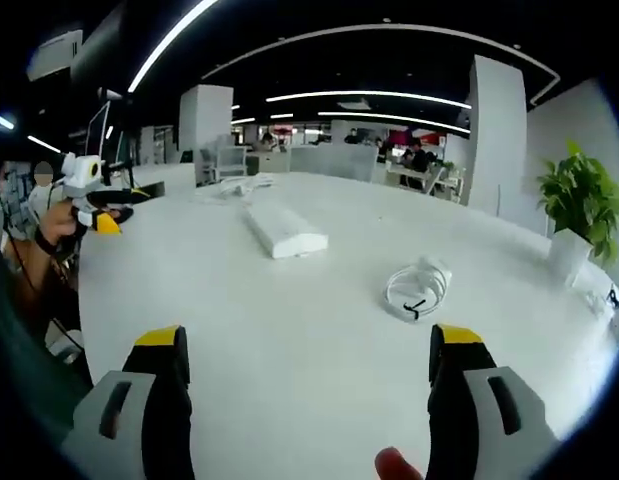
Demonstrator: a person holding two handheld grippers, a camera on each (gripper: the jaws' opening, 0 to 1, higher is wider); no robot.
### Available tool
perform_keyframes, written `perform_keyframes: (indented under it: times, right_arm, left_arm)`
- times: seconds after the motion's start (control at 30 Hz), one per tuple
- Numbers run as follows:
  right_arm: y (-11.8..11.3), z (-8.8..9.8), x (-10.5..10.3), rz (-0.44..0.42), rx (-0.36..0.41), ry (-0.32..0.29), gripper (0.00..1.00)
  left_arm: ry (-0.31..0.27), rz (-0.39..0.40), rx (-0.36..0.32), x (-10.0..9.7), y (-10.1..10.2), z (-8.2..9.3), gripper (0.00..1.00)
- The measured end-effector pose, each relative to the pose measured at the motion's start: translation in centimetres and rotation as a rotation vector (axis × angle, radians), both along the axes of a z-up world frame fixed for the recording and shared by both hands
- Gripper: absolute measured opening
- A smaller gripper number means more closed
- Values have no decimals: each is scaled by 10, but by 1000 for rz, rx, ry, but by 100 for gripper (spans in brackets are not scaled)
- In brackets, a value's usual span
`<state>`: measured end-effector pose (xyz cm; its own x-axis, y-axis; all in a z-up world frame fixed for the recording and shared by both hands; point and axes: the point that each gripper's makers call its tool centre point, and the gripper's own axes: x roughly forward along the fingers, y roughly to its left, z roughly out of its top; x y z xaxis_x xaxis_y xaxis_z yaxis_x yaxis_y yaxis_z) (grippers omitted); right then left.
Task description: Straighten the power strip on the desk, plug the charger into it
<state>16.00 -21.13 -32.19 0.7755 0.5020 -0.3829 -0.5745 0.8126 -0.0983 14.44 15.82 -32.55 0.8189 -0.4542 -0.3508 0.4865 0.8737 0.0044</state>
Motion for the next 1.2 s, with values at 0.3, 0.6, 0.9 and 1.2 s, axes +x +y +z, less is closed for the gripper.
perform_keyframes:
  times: [0.3, 0.6, 0.9, 1.2]
  right_arm:
    - [4, 2, 7, 8, -3, -4, 100]
    - [6, 0, 7, 11, -7, -3, 100]
    - [15, -2, 15, 34, -19, 5, 100]
    - [24, 0, 25, 60, -34, 4, 100]
  left_arm:
    - [-21, 1, -3, 4, 0, 3, 100]
    - [-18, -3, -3, 2, 0, 1, 100]
    - [-24, -2, -7, 1, 1, 2, 100]
    - [-24, -1, -6, -1, 3, 0, 100]
